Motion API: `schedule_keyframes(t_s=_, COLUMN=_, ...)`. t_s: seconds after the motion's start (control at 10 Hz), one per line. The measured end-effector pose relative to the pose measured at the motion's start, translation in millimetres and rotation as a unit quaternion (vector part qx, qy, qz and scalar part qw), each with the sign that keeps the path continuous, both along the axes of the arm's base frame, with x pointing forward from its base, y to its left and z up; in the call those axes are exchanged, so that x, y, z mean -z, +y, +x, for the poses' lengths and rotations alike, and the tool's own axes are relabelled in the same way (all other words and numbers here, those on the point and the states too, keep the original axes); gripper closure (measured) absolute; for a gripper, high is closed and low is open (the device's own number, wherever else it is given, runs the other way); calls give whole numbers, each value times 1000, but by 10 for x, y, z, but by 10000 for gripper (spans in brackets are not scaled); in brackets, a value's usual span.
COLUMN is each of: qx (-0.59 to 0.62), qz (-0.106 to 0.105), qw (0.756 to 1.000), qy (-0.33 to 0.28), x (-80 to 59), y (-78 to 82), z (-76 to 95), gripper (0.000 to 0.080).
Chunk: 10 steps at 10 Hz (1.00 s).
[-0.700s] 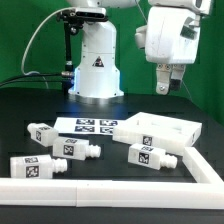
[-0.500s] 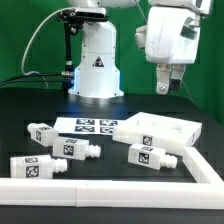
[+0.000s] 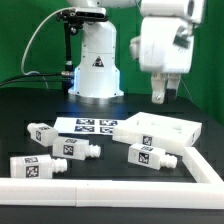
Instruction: Assemble one leg
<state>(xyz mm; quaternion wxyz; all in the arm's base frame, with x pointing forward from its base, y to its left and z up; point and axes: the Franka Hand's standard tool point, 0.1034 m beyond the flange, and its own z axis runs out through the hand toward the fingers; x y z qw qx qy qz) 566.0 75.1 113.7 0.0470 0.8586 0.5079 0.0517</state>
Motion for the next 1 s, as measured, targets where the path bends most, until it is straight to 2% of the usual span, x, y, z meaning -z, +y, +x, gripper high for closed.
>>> schedule_keyframes(t_s=0.2, qx=7, qz=5, qw=1000, qy=23, x=361, y=-19, z=-53, gripper=150)
schedule_keyframes(t_s=0.3, qx=7, qz=6, qw=1000, qy=30, x=481, y=-32, z=-56, gripper=150)
schedule_keyframes(t_s=0.5, qx=7, qz=6, qw=1000, qy=26, x=442, y=-23, z=-34, gripper=150)
schedule_keyframes(t_s=0.7, qx=7, qz=6, qw=999, qy=31, x=495, y=-30, z=-67, gripper=150)
schedule_keyframes(t_s=0.9, qx=5, qz=10, qw=999, qy=51, x=797, y=28, z=-236, gripper=150)
schedule_keyframes(t_s=1.0, qx=3, qz=15, qw=999, qy=44, x=879, y=50, z=-233, gripper=150)
